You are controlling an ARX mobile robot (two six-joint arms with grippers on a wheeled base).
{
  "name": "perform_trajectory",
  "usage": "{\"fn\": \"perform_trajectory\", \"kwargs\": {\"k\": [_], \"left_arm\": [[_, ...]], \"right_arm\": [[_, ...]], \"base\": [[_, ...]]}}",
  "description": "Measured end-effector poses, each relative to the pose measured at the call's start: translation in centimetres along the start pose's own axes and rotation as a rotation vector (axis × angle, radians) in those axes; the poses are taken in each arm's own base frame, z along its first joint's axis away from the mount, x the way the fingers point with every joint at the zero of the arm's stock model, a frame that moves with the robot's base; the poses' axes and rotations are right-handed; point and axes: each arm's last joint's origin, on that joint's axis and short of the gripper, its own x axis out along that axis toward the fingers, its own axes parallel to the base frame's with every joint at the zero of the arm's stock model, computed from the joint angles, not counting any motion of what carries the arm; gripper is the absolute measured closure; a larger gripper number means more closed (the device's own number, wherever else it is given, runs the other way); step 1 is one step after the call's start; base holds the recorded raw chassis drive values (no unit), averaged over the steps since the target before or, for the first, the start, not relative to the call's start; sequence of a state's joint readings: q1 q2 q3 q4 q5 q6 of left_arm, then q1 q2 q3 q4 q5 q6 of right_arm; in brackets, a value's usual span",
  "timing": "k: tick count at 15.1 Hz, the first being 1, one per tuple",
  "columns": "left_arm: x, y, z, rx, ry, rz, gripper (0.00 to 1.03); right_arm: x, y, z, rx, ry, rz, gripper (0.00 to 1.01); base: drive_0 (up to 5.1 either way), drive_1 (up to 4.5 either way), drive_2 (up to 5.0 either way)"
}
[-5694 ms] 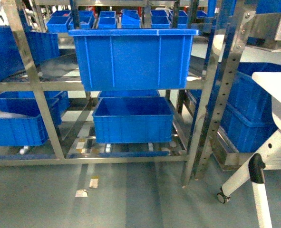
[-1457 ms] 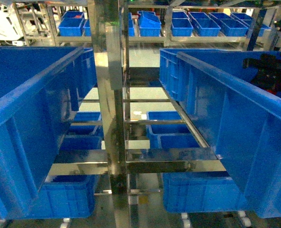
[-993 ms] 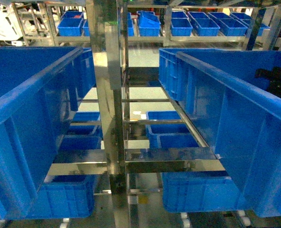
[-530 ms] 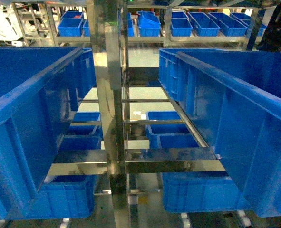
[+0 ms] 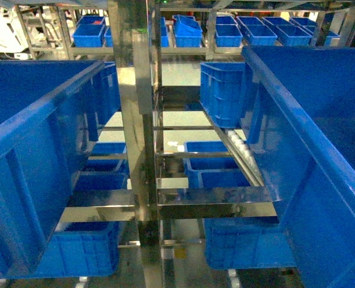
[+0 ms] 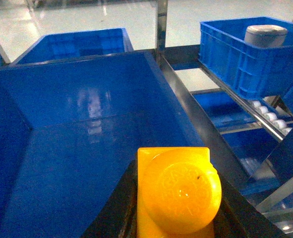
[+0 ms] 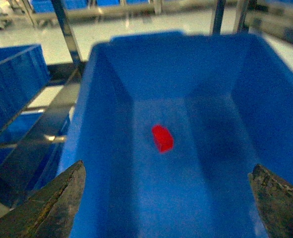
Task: Sort and place red and yellow blocks in left bins
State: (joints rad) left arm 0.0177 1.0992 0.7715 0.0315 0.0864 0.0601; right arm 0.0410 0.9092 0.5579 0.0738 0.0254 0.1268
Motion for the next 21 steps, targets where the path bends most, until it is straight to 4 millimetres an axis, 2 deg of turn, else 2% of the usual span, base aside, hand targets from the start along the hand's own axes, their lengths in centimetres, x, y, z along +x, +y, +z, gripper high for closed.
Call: {"fn": "perform_trajectory", "kwargs": {"k": [1, 2, 4, 5, 7, 10, 17, 21], "left_arm": [[0.0, -0.1, 0.0, 0.001, 0.001, -0.007, 0.76], [0.0, -0.1, 0.0, 0.001, 0.0, -0.006, 0.76], [0.0, 0.0, 0.0, 0.0, -0.001, 0.0, 0.76], [0.0, 0.0, 0.0, 0.0, 0.001, 0.0, 0.76], [0.0, 0.0, 0.0, 0.001, -0.003, -0.002, 0.76], [0.0, 0.0, 0.0, 0.0, -0.001, -0.001, 0.76], [0.0, 0.0, 0.0, 0.0, -0.001, -0.001, 0.76], [0.0, 0.0, 0.0, 0.0, -0.001, -0.001, 0.76]], "right_arm": [[-0.9, 1.0, 0.7, -0.085, -0.081, 0.022, 0.03], [-0.4, 1.4, 0.2, -0.141, -0.084, 0.017, 0.03], [1.2, 0.9, -1.8, -0.149, 0.041, -0.026, 0.03], [1.2, 0.8, -1.9, -0.139, 0.05, -0.035, 0.03], [0.4, 1.1, -1.0, -0.121, -0.017, -0.037, 0.03], [-0.2, 1.7, -0.7, -0.141, -0.065, -0.03, 0.03], [-0.2, 1.8, 0.1, -0.143, -0.079, -0.053, 0.03], [-0.8, 0.5, 1.1, -0.189, -0.121, -0.182, 0.03]], "base": [[0.0, 0.0, 0.0], [0.0, 0.0, 0.0], [0.0, 0.0, 0.0], [0.0, 0.0, 0.0], [0.0, 0.0, 0.0], [0.0, 0.0, 0.0], [0.0, 0.0, 0.0], [0.0, 0.0, 0.0]]}}
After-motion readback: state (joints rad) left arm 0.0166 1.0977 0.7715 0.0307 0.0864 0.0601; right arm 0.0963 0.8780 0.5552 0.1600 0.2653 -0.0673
